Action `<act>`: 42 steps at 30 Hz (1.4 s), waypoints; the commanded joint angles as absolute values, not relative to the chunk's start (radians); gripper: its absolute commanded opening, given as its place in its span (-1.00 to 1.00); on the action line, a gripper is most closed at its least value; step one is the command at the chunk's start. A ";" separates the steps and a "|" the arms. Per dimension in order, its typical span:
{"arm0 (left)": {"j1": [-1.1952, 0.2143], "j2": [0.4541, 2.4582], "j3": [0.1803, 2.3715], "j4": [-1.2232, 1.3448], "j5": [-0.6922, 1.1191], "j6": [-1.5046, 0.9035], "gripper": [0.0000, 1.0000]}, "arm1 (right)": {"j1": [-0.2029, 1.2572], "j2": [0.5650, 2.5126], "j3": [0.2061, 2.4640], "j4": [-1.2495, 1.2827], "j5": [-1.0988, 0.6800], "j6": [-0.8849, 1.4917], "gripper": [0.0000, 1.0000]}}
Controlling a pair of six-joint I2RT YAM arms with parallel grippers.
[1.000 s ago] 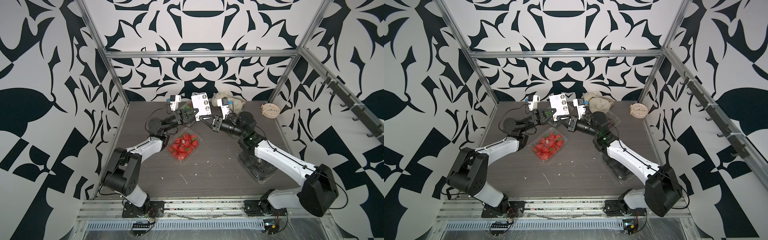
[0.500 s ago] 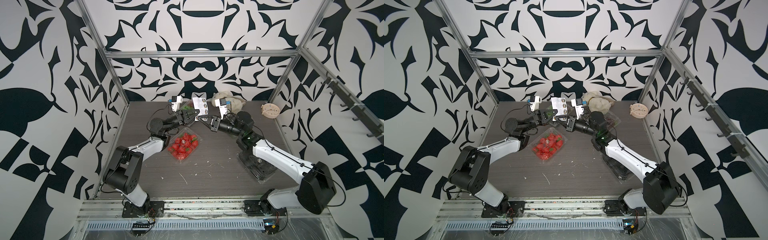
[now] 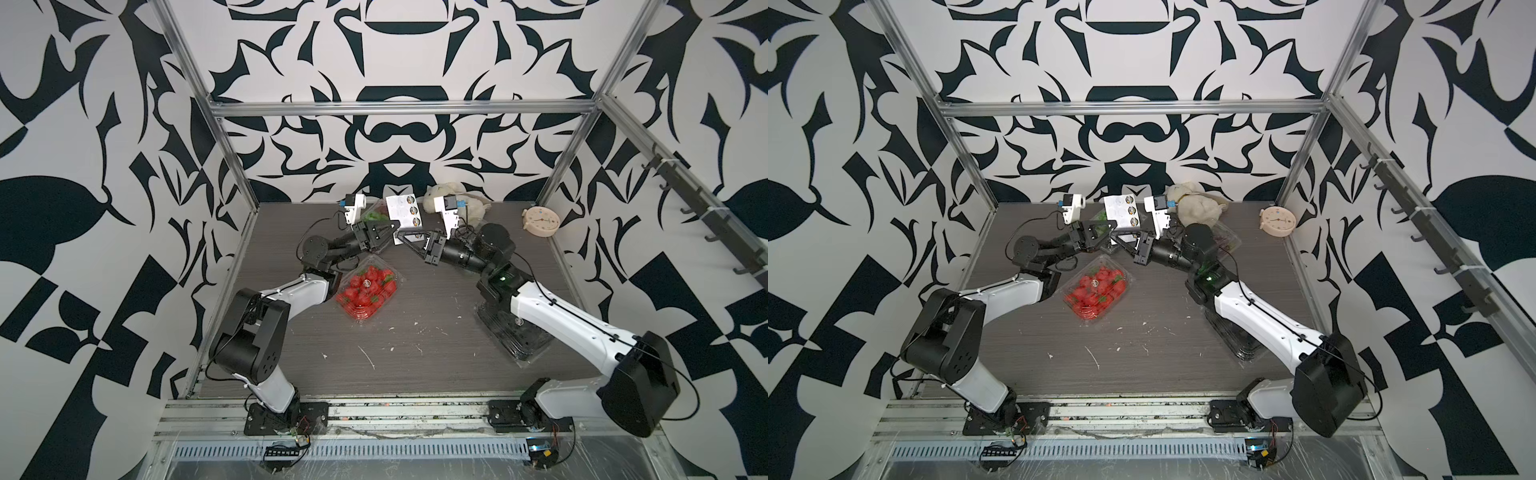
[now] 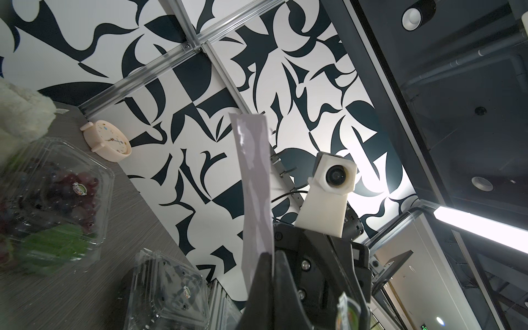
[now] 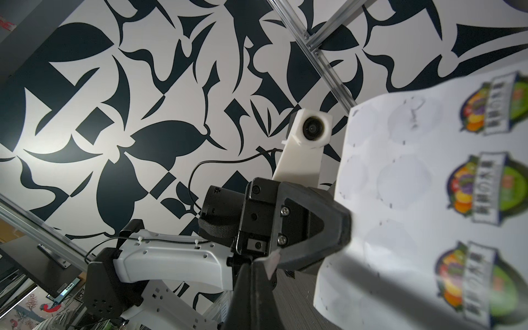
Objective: Label fruit boxes
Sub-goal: Tear off the label from the label sticker, then place the label sticker at the center of the board.
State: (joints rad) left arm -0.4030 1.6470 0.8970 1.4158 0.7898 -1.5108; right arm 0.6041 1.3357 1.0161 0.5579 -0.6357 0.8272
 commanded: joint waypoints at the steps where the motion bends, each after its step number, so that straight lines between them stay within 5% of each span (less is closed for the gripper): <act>1: -0.376 1.659 0.874 1.440 0.796 -1.492 -1.00 | 0.607 1.297 1.039 0.596 -0.643 0.797 -1.00; 13: -0.091 1.624 0.605 1.431 0.752 -1.492 -1.00 | 0.557 1.314 0.966 0.598 -0.641 0.793 -1.00; 21: 0.049 1.531 0.477 1.164 0.712 -1.291 -1.00 | 0.493 1.509 1.010 0.681 -0.637 0.860 -1.00; 33: 0.090 1.392 0.460 0.839 0.607 -1.072 -1.00 | 0.476 2.071 1.461 0.687 -0.624 0.958 -1.00; 42: 0.143 1.524 0.445 0.966 0.601 -1.122 -1.00 | 0.475 2.343 1.771 0.575 -0.563 0.996 -1.00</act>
